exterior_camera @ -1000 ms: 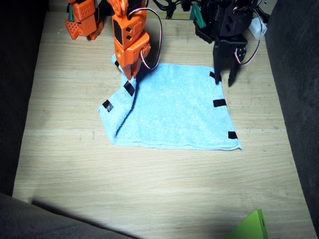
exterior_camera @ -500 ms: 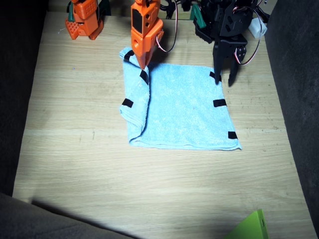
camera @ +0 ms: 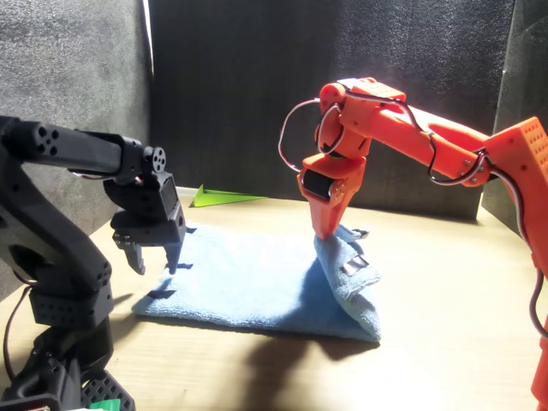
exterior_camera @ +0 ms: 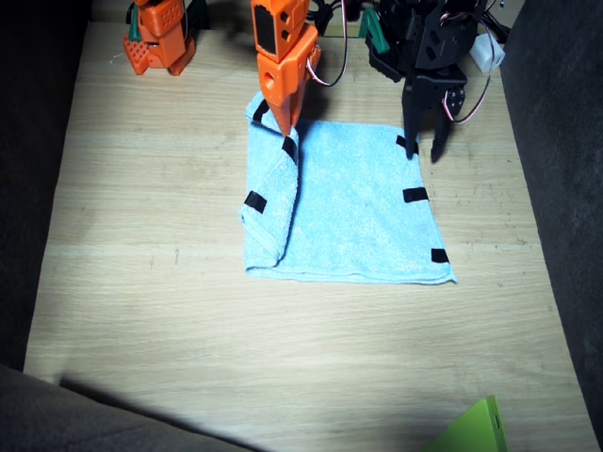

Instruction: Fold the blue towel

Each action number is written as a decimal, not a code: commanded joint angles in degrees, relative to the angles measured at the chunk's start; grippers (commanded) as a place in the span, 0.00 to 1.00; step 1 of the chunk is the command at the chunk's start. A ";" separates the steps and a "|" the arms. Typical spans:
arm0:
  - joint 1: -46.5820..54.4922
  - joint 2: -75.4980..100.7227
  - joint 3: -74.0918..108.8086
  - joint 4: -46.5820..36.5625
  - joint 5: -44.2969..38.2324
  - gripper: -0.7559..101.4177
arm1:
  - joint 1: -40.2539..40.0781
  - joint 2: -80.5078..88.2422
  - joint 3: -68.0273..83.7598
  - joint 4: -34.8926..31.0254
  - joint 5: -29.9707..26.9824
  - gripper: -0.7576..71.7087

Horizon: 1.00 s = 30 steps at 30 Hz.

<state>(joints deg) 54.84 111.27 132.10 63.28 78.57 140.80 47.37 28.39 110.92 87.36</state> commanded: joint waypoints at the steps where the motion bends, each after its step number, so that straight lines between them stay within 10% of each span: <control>1: 0.35 2.02 0.26 0.35 0.53 0.27 | 1.23 -0.09 -2.81 0.70 0.00 0.01; 23: -0.09 3.69 1.32 0.18 0.62 0.28 | 6.24 -14.68 -9.49 0.53 -5.54 0.01; 30: 0.00 2.99 0.97 0.18 0.70 0.29 | 9.76 -11.07 -6.77 0.62 -7.21 0.30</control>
<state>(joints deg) 53.96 113.47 133.33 63.28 78.57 148.45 31.38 20.30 110.39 80.86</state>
